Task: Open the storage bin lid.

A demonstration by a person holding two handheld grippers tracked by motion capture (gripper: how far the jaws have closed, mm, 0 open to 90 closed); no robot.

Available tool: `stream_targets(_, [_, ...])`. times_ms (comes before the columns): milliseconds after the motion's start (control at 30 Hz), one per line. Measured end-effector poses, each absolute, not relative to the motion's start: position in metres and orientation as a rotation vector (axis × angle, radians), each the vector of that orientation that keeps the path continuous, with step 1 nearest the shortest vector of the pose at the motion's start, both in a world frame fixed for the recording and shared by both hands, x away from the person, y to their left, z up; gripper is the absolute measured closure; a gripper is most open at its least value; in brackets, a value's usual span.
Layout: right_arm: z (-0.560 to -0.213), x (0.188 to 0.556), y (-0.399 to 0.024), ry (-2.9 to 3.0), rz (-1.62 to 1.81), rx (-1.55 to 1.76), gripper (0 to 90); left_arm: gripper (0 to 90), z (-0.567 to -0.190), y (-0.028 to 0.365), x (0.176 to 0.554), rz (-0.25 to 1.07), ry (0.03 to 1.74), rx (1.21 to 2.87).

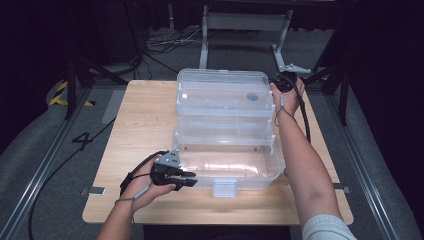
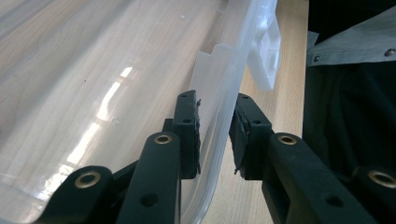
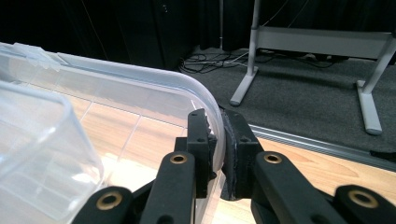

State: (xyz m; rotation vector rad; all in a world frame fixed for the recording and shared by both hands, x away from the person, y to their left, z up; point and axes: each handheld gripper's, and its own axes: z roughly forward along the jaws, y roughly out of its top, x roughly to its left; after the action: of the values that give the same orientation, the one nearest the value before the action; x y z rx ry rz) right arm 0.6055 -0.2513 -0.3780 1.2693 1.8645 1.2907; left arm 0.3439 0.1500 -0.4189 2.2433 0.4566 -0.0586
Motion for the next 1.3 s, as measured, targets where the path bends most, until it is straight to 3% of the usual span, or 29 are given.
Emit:
stream_targets(1133, [-0.401,0.617,-0.25,1.909,1.227,1.326,81.0,74.0,-0.419,0.149,0.344,-0.049,0.445,2.249])
stream_targets(1233, [-0.401,0.617,-0.25,1.909,1.236,1.313,78.0,73.9,-0.419,0.15,0.344,-0.05,0.446,2.248])
stream_targets(1300, [-0.401,0.616,-0.251,1.897,1.229,1.309,70.4,74.0,-0.419,0.15,0.344,-0.053,0.446,2.246])
